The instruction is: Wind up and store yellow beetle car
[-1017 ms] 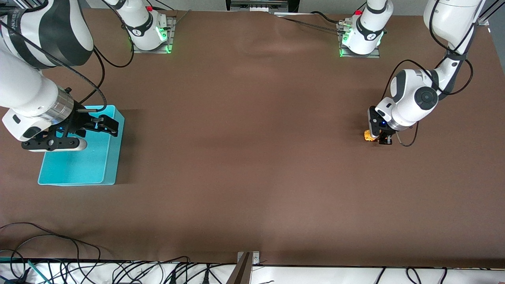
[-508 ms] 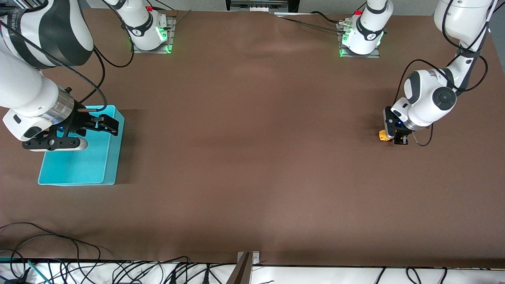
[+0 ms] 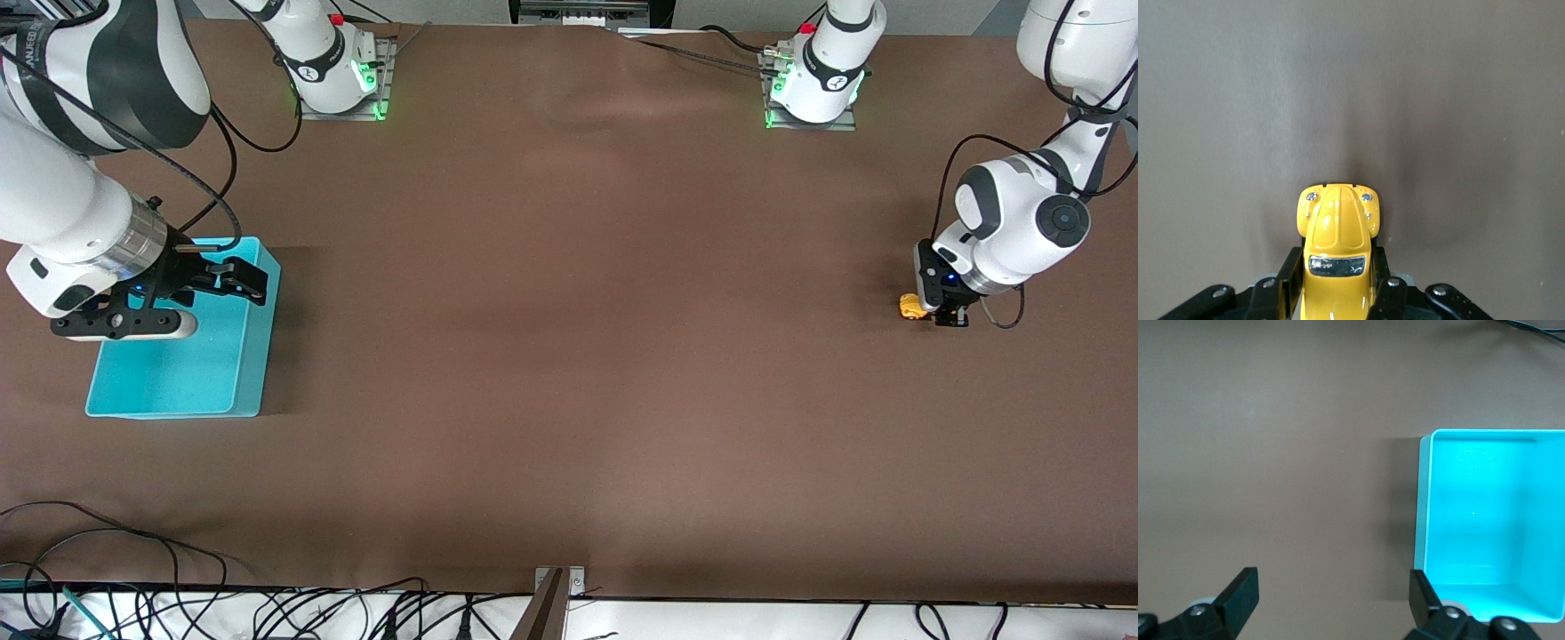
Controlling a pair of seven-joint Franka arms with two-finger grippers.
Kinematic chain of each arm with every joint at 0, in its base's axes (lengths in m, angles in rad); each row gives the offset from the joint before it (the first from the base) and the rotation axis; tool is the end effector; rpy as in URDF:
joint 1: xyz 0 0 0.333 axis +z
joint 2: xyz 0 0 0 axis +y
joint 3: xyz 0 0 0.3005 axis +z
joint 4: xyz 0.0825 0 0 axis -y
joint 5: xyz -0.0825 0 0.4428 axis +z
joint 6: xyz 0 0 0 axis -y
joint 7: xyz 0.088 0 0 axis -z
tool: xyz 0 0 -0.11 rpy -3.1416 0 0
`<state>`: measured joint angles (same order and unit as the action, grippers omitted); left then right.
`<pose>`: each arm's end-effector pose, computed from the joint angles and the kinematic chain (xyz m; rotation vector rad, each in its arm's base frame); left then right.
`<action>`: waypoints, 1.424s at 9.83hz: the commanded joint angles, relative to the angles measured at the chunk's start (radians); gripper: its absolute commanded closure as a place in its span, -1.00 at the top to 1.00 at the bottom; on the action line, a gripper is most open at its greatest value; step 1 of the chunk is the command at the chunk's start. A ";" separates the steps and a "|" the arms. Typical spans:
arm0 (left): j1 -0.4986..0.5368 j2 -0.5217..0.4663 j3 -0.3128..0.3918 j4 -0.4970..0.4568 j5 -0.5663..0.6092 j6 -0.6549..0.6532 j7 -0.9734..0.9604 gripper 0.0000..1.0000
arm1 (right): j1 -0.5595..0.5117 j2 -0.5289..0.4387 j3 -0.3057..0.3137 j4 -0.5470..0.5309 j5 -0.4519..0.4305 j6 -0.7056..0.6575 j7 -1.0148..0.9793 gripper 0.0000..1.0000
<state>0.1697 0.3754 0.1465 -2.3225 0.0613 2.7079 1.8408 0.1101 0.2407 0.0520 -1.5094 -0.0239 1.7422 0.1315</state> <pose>0.5132 0.1725 0.1109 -2.1642 2.2073 0.0993 0.6811 0.1060 0.4969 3.1290 0.0521 -0.0092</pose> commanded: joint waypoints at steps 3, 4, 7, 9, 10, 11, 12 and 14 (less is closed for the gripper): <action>-0.004 0.080 0.001 0.029 0.017 0.026 0.061 -1.00 | -0.004 -0.009 0.002 0.006 0.013 -0.026 -0.001 1.00; -0.006 0.079 0.001 0.029 0.015 0.026 0.077 -1.00 | -0.004 -0.009 0.002 0.006 0.013 -0.029 0.000 1.00; -0.009 0.077 -0.001 0.029 0.005 0.024 0.068 -1.00 | -0.004 -0.009 0.002 0.006 0.013 -0.029 0.000 1.00; -0.009 0.077 0.001 0.029 -0.015 0.026 0.052 -0.86 | -0.004 -0.009 0.002 0.006 0.013 -0.029 0.000 1.00; -0.009 0.077 0.001 0.029 -0.062 0.024 0.039 -0.54 | -0.004 -0.008 0.002 0.006 0.013 -0.029 0.000 1.00; -0.009 0.077 0.001 0.029 -0.066 0.024 0.038 -0.48 | -0.004 -0.009 0.002 0.006 0.013 -0.029 0.000 1.00; -0.009 0.077 0.001 0.029 -0.064 0.024 0.038 -0.48 | -0.004 -0.008 0.002 0.006 0.013 -0.029 0.000 1.00; -0.009 0.077 -0.001 0.029 -0.066 0.024 0.038 -0.41 | -0.004 -0.008 0.002 0.006 0.013 -0.029 0.000 1.00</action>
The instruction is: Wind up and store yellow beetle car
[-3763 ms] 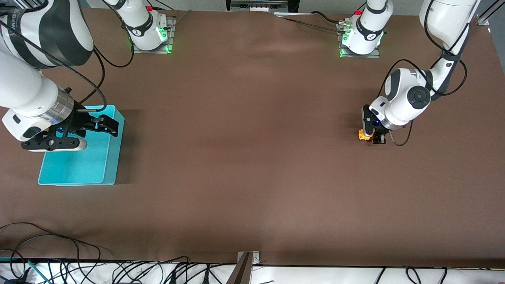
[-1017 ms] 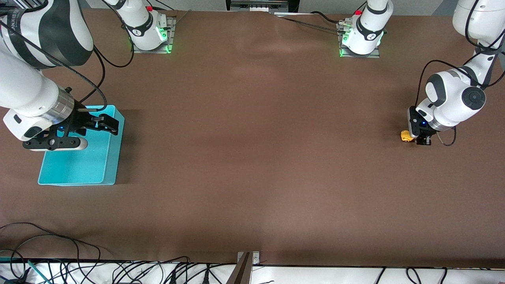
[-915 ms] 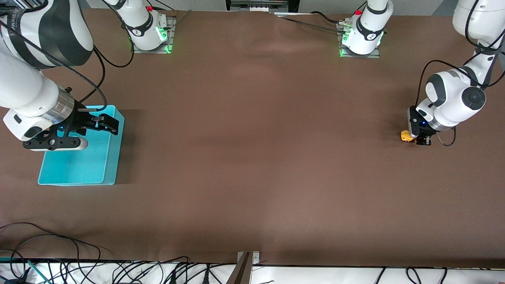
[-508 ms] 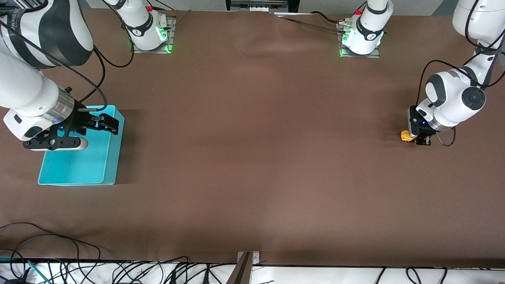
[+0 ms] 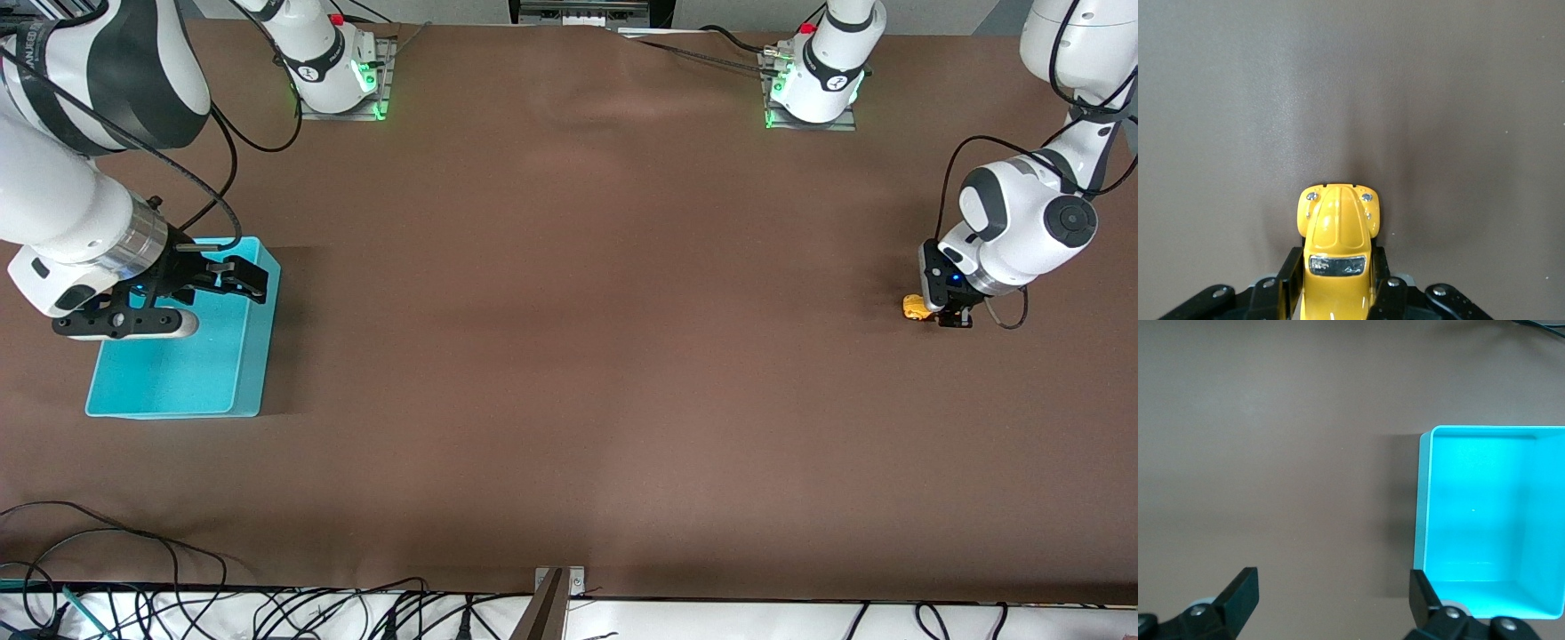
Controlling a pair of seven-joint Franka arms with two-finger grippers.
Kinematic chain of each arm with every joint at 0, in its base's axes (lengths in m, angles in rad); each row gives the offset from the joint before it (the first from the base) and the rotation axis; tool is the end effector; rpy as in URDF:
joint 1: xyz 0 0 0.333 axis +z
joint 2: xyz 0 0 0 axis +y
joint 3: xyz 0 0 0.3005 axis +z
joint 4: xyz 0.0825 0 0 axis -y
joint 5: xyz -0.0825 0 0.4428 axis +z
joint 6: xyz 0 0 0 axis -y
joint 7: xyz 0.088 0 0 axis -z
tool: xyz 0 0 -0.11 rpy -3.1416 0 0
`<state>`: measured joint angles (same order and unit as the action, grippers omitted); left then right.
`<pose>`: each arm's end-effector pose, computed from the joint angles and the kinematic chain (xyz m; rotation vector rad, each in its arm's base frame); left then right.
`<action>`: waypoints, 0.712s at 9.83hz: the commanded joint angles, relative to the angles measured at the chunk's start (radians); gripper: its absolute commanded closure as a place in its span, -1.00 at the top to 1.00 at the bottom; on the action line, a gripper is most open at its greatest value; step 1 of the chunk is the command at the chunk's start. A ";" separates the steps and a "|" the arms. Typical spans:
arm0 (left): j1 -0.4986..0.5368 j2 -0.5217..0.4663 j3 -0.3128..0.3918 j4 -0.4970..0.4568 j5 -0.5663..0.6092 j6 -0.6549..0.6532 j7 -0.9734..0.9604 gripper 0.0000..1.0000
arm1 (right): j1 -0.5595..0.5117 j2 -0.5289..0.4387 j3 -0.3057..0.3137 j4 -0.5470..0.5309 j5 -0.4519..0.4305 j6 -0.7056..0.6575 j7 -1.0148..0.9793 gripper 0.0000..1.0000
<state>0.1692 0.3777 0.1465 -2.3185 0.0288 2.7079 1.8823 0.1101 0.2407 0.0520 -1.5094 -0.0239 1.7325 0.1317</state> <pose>0.5144 0.1737 0.1111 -2.1542 2.2253 0.0806 0.6800 0.1058 0.4960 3.1275 0.0517 -0.0242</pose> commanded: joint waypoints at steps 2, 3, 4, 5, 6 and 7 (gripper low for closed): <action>-0.010 0.073 -0.001 0.025 -0.030 0.024 -0.002 -0.39 | -0.004 -0.008 0.002 0.006 0.013 -0.019 0.000 1.00; -0.010 0.073 -0.001 0.025 -0.030 0.026 -0.002 -0.23 | -0.004 -0.008 0.002 0.006 0.013 -0.019 -0.001 1.00; -0.008 0.067 -0.001 0.027 -0.027 0.024 0.000 -0.02 | -0.004 -0.008 0.002 0.006 0.013 -0.019 -0.001 1.00; -0.010 0.064 -0.002 0.031 -0.032 0.024 0.003 0.57 | -0.004 -0.008 0.002 0.006 0.013 -0.019 -0.001 1.00; -0.010 0.061 -0.004 0.033 -0.032 0.021 0.004 1.00 | -0.006 -0.008 0.002 0.006 0.013 -0.019 -0.001 1.00; -0.011 0.059 -0.005 0.033 -0.032 0.021 0.005 1.00 | -0.004 -0.008 0.002 0.006 0.013 -0.019 -0.001 1.00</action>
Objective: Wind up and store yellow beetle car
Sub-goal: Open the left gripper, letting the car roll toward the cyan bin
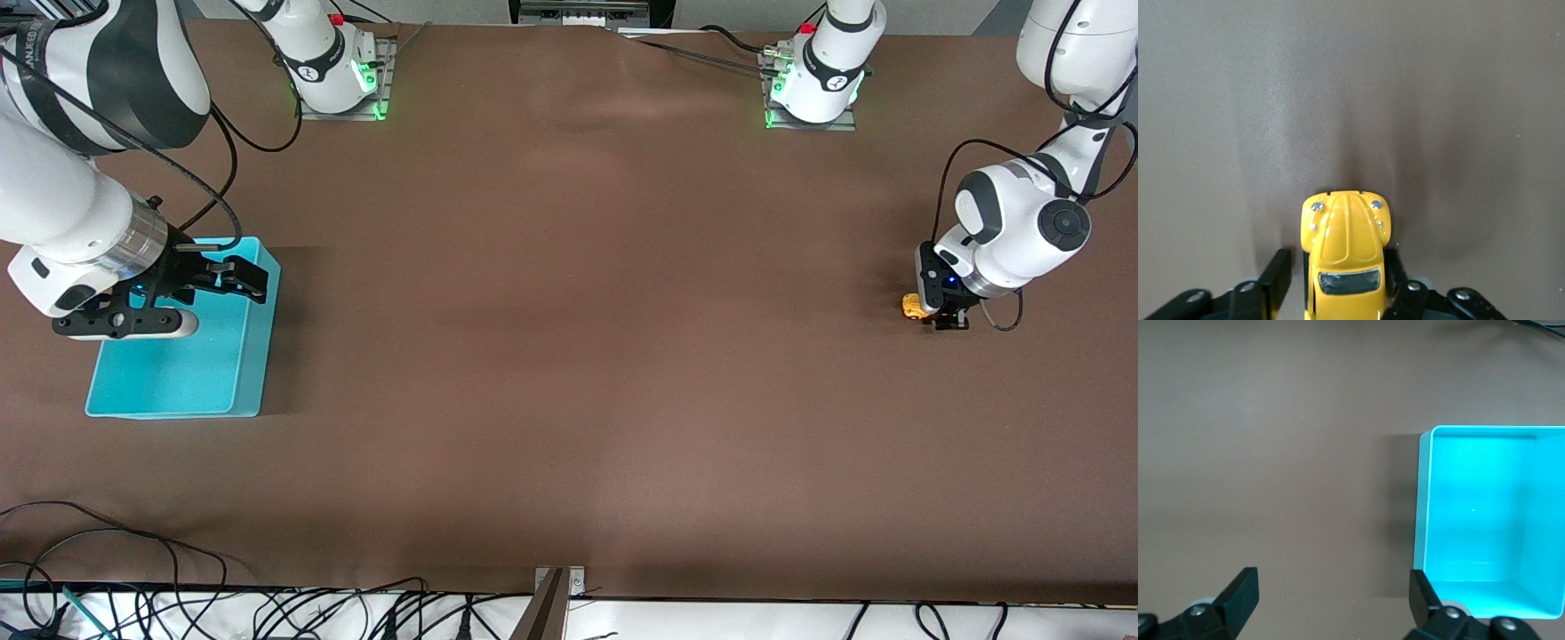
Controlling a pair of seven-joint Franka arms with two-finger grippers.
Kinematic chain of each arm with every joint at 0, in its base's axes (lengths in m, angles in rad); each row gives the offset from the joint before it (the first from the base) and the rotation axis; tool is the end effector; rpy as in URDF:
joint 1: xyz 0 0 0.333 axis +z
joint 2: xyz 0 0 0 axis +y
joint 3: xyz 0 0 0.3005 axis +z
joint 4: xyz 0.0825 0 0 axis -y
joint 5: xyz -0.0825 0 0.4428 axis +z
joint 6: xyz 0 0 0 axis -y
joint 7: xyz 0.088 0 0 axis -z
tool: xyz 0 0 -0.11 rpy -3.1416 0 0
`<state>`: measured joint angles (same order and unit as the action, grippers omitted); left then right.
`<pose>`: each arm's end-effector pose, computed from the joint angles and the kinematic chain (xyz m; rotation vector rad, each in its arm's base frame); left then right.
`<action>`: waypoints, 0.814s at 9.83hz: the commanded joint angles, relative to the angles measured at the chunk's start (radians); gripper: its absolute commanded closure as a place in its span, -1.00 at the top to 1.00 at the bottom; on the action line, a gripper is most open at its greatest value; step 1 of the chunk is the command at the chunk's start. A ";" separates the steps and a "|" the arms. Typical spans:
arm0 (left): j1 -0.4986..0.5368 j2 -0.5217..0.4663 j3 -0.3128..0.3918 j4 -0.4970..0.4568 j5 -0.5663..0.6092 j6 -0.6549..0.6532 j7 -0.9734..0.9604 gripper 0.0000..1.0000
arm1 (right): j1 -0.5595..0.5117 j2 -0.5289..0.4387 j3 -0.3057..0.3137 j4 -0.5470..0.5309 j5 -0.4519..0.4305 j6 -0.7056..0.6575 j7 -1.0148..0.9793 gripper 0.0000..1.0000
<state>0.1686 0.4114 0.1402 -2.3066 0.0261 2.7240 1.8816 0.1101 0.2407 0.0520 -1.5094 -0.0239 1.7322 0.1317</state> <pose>0.5151 0.1705 0.0985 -2.1515 2.2341 0.0852 0.6800 0.1058 0.4960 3.1275 0.0517 -0.0246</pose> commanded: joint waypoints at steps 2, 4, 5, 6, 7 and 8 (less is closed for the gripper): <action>-0.014 0.023 0.001 0.021 -0.029 0.003 0.005 1.00 | -0.006 -0.008 0.002 0.006 0.013 -0.019 -0.001 1.00; -0.014 0.021 0.001 0.023 -0.029 0.003 0.005 1.00 | -0.004 -0.008 0.002 0.006 0.013 -0.019 -0.001 1.00; -0.014 0.021 0.001 0.023 -0.029 0.003 0.005 1.00 | -0.006 -0.008 0.002 0.006 0.013 -0.019 -0.001 1.00; -0.014 0.021 0.001 0.023 -0.029 0.002 0.002 1.00 | -0.004 -0.008 0.002 0.006 0.013 -0.019 -0.001 1.00; -0.014 0.018 0.001 0.023 -0.031 0.002 -0.004 1.00 | -0.006 -0.008 0.002 0.006 0.013 -0.019 -0.003 1.00; -0.012 0.006 0.001 0.020 -0.038 0.002 -0.010 1.00 | -0.006 -0.008 0.002 0.006 0.013 -0.019 -0.003 1.00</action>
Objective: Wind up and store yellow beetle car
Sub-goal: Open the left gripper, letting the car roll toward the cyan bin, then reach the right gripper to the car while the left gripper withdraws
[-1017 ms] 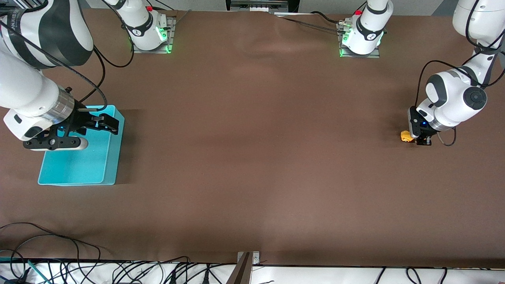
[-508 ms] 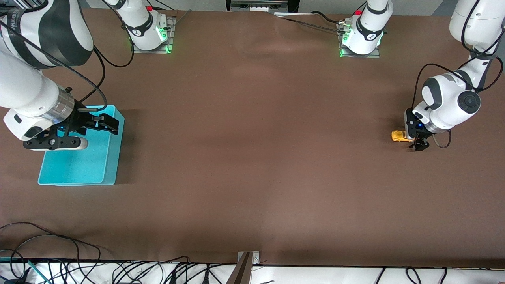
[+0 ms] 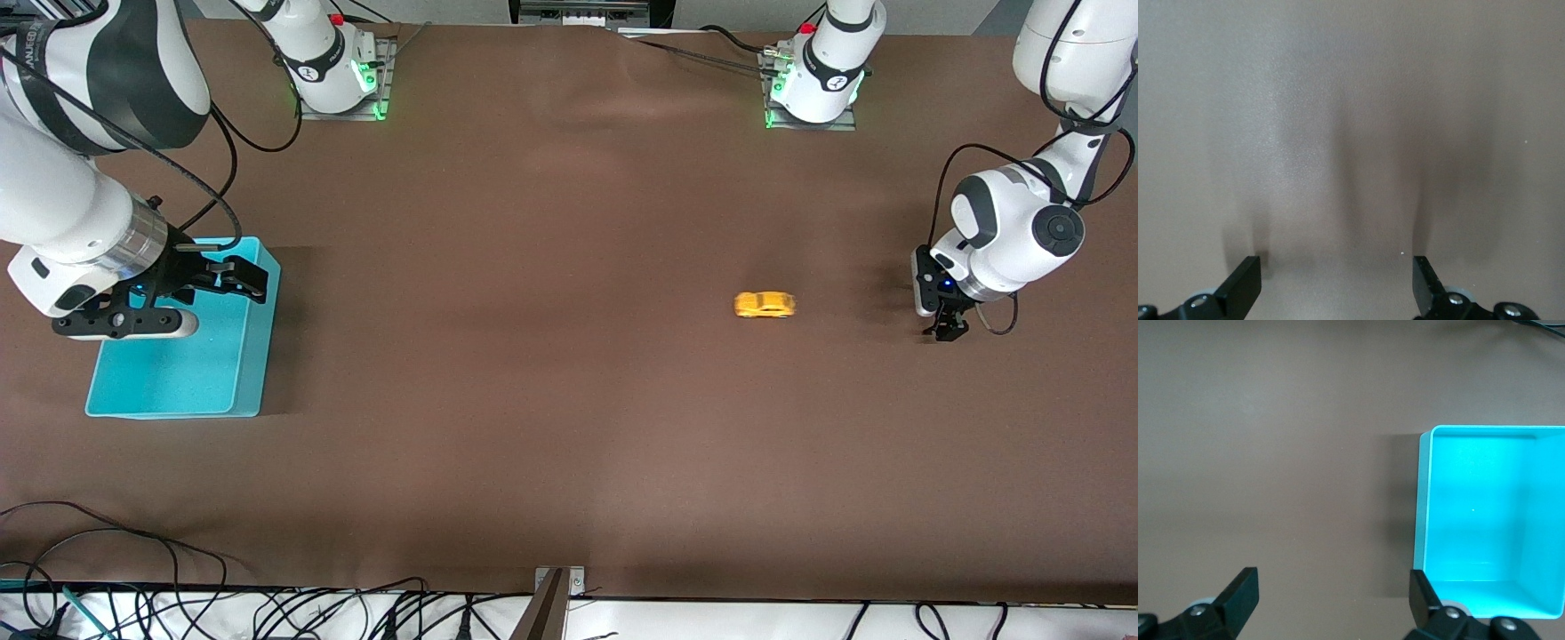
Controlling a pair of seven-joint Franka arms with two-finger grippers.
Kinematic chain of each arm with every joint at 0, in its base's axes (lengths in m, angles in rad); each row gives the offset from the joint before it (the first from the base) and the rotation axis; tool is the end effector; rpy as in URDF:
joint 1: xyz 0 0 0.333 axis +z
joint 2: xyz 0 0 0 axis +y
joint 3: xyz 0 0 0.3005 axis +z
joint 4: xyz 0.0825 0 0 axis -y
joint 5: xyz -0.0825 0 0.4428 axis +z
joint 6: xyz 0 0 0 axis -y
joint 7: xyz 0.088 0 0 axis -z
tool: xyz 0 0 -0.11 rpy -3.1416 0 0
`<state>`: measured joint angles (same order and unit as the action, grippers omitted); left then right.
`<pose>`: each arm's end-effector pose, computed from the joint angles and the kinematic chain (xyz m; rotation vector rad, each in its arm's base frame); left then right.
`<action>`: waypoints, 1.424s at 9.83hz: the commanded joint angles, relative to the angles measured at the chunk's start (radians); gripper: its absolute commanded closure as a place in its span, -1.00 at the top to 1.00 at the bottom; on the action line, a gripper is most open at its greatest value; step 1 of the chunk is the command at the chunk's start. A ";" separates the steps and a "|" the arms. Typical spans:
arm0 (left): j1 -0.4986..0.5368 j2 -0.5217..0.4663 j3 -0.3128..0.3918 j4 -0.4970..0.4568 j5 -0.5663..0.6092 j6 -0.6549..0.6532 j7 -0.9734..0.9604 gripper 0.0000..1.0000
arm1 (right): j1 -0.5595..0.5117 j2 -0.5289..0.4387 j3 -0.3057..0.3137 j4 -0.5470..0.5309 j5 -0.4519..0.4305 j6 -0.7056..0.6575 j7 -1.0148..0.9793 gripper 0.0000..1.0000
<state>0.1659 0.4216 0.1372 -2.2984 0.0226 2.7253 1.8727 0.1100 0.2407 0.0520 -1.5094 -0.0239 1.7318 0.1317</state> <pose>0.5176 0.1682 0.0959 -2.1590 2.2282 0.0834 0.6799 0.1057 0.4960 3.1274 0.0515 -0.0252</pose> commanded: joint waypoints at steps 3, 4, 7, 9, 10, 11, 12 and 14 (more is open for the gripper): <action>-0.008 -0.136 0.004 0.001 -0.030 -0.021 -0.006 1.00 | -0.006 -0.008 0.002 0.006 0.013 -0.018 -0.020 1.00; -0.008 -0.180 0.005 -0.004 -0.030 -0.063 -0.006 1.00 | -0.004 -0.008 0.003 0.006 0.009 -0.018 -0.026 1.00; -0.023 -0.331 0.005 -0.004 -0.030 -0.176 -0.007 1.00 | 0.022 0.017 0.012 -0.001 0.010 -0.017 -0.127 1.00; -0.052 -0.441 0.005 -0.001 -0.030 -0.235 -0.009 1.00 | 0.049 0.057 0.014 -0.006 0.009 -0.003 -0.242 1.00; -0.057 -0.473 0.005 0.007 -0.030 -0.258 -0.010 1.00 | 0.050 0.077 0.014 -0.015 0.009 0.000 -0.332 1.00; -0.057 -0.500 0.005 0.014 -0.033 -0.278 -0.021 1.00 | 0.050 0.087 0.014 -0.049 0.009 0.023 -0.450 1.00; -0.069 -0.517 0.005 0.051 -0.035 -0.320 -0.047 1.00 | 0.050 0.089 0.014 -0.095 0.010 0.064 -0.568 1.00; -0.100 -0.515 0.002 0.198 -0.032 -0.515 -0.254 1.00 | 0.048 0.089 0.011 -0.188 0.004 0.159 -0.811 1.00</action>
<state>0.0978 -0.0952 0.1373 -2.1998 0.0119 2.3321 1.7411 0.1620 0.3540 0.0640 -1.6198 -0.0239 1.8306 -0.5242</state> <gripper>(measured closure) 0.000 0.000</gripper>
